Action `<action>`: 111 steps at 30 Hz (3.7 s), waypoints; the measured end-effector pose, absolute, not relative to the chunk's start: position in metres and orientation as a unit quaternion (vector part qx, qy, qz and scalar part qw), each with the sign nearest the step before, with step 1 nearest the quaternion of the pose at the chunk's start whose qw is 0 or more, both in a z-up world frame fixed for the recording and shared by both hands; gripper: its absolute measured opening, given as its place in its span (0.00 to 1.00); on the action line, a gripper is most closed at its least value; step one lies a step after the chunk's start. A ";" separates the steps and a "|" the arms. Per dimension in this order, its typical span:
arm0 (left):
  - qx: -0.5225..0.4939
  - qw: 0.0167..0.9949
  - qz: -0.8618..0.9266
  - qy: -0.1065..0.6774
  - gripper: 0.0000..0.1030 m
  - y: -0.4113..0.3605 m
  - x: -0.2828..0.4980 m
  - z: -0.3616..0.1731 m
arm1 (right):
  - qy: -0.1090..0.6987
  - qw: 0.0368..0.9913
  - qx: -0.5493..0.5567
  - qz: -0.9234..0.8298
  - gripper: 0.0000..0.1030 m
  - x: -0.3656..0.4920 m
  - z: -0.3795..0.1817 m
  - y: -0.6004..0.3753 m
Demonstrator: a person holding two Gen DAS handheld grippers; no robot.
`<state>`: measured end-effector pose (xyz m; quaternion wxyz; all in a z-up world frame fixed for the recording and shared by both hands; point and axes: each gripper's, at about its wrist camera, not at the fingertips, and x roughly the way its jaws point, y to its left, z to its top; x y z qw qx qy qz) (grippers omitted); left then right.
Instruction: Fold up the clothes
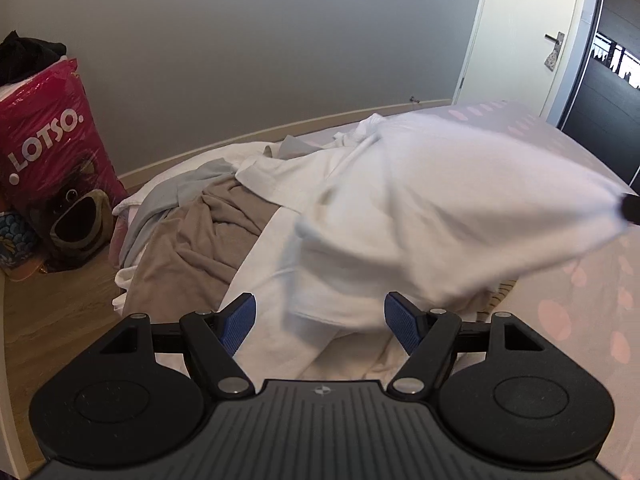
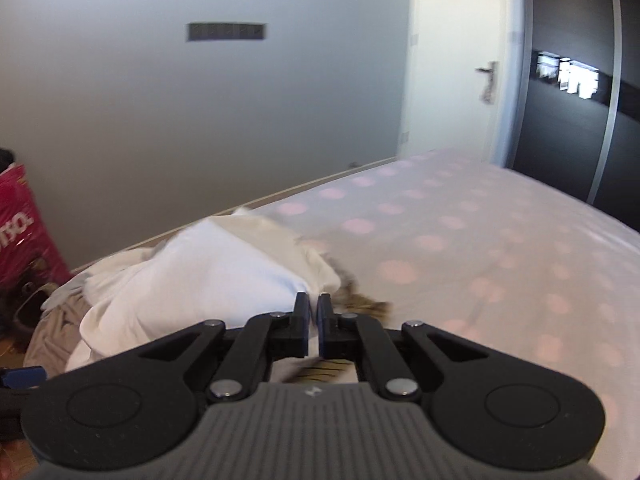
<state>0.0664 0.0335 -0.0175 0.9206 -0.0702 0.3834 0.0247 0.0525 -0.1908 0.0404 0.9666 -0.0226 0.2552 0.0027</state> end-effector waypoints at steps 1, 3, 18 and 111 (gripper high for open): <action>-0.069 0.922 0.019 0.380 0.68 0.031 0.063 -0.014 | 0.247 0.968 -0.027 -0.019 0.04 0.037 0.046 -0.203; -0.062 0.928 0.004 0.368 0.68 0.023 0.057 -0.006 | 0.231 0.970 -0.037 -0.064 0.04 0.007 0.058 -0.228; 0.126 0.896 -0.220 0.365 0.68 -0.144 -0.022 -0.023 | 0.297 0.886 -0.030 -0.355 0.00 -0.186 0.039 -0.399; 0.243 0.783 -0.357 0.448 0.68 -0.273 -0.051 -0.113 | 0.451 0.847 -0.059 -0.275 0.58 -0.252 -0.077 -0.487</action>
